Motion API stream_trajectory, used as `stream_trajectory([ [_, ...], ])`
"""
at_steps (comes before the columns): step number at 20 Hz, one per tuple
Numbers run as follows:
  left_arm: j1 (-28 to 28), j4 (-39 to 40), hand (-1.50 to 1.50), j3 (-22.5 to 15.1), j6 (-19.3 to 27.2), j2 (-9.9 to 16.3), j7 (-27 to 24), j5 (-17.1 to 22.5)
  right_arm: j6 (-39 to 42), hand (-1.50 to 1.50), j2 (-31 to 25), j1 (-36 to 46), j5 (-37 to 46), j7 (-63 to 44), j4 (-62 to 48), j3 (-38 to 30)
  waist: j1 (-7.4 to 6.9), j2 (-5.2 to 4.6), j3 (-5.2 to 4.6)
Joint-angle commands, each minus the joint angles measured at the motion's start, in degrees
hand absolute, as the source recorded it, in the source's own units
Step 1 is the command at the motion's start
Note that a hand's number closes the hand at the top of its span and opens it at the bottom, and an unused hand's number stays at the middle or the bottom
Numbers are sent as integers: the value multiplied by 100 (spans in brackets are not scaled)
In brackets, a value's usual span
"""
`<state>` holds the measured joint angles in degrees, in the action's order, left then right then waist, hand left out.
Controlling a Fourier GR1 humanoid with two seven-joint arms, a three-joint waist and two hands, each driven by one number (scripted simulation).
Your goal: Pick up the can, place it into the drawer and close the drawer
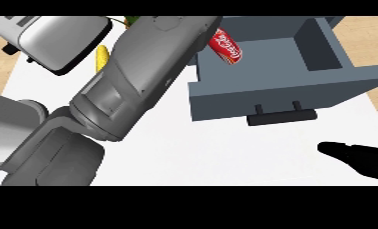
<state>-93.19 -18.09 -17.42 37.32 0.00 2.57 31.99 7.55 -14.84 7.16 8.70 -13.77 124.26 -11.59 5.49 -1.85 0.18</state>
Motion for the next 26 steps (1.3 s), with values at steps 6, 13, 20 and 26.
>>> stream_trajectory([
  [6,-27,-11,-150,53,-60,0,-282,296,-219,-150,-324,582,1935,521,-1004,966,-258,44,-7],
  [13,-86,259,-150,25,-95,0,-408,116,-697,-150,-320,1227,3203,933,-2525,1593,-500,57,-9],
  [20,48,220,-150,206,-490,195,-376,114,-1190,-150,-305,1789,4042,1361,-4102,1817,-558,100,-13],
  [26,48,54,-150,266,-246,225,-250,34,-2273,-150,305,2661,4664,1610,-5898,1872,-688,102,-10],
])
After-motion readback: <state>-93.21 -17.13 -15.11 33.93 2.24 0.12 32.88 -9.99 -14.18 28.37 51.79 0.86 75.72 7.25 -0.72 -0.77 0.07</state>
